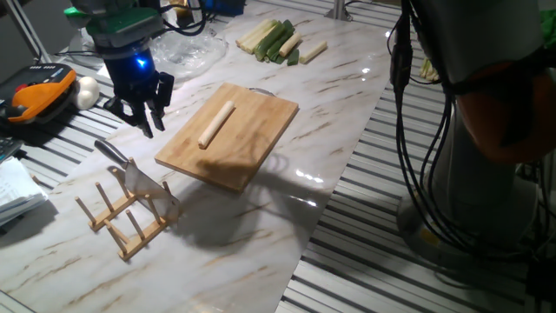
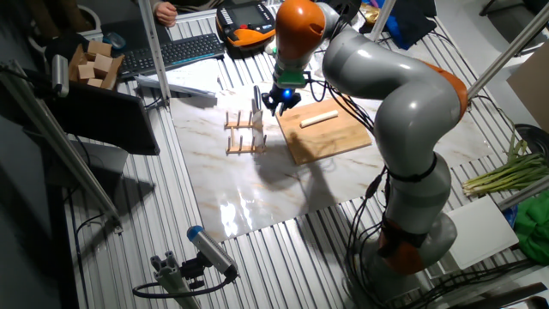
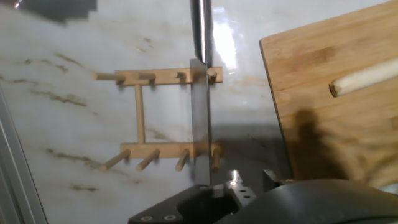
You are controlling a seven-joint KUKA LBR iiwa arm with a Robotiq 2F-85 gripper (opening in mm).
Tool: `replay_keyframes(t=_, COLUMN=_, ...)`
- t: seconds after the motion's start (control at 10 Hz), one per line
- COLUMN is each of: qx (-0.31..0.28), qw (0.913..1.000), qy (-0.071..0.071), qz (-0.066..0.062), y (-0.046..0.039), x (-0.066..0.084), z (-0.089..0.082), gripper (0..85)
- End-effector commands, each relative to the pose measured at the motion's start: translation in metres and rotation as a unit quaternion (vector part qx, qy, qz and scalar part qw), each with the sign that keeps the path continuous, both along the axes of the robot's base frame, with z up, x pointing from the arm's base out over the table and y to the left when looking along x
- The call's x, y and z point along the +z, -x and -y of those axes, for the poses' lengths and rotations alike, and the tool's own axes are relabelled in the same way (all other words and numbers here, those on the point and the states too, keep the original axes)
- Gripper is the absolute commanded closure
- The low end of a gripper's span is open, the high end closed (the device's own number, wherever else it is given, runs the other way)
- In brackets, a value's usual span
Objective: Chop the scallions
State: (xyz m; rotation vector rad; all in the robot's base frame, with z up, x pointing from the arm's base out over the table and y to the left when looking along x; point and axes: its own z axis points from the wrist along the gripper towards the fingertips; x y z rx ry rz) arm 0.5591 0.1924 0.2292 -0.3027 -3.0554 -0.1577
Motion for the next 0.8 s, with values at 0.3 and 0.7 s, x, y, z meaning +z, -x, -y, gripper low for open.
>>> replay_keyframes(t=0.3, qx=-0.015, qw=0.9999, qy=-0.009, qz=0.001, y=0.0001, x=0.000, z=0.000, gripper=51.0)
replay_keyframes(t=0.7, qx=-0.043, qw=0.9990, qy=0.006, qz=-0.002, y=-0.0105, x=-0.002, z=-0.013, gripper=51.0)
